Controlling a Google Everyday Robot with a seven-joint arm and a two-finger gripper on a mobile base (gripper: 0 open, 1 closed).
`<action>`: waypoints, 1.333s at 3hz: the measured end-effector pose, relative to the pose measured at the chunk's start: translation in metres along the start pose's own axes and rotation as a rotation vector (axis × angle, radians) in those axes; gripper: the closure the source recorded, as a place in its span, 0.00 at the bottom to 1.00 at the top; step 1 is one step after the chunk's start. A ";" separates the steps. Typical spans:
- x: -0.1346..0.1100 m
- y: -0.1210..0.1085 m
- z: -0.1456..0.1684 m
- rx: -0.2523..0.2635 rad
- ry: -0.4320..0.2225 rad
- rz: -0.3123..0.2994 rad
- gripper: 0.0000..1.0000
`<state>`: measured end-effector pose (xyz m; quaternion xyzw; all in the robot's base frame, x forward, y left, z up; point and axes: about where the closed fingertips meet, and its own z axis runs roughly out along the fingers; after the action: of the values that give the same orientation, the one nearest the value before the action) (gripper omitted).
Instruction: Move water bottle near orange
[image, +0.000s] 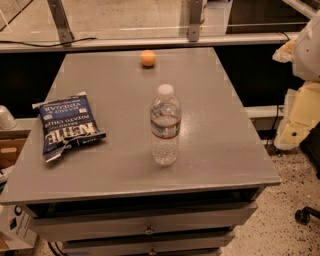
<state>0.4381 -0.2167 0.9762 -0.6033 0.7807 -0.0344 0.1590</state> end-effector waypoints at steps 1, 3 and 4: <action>0.000 0.000 0.000 0.000 0.000 0.000 0.00; -0.025 0.024 0.005 -0.070 -0.175 0.003 0.00; -0.052 0.044 0.010 -0.119 -0.322 -0.021 0.00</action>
Offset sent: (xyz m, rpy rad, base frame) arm -0.0167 0.0300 -0.0088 0.1837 0.0362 0.0566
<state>0.4115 -0.1534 0.9667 -0.6177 0.7393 0.1075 0.2455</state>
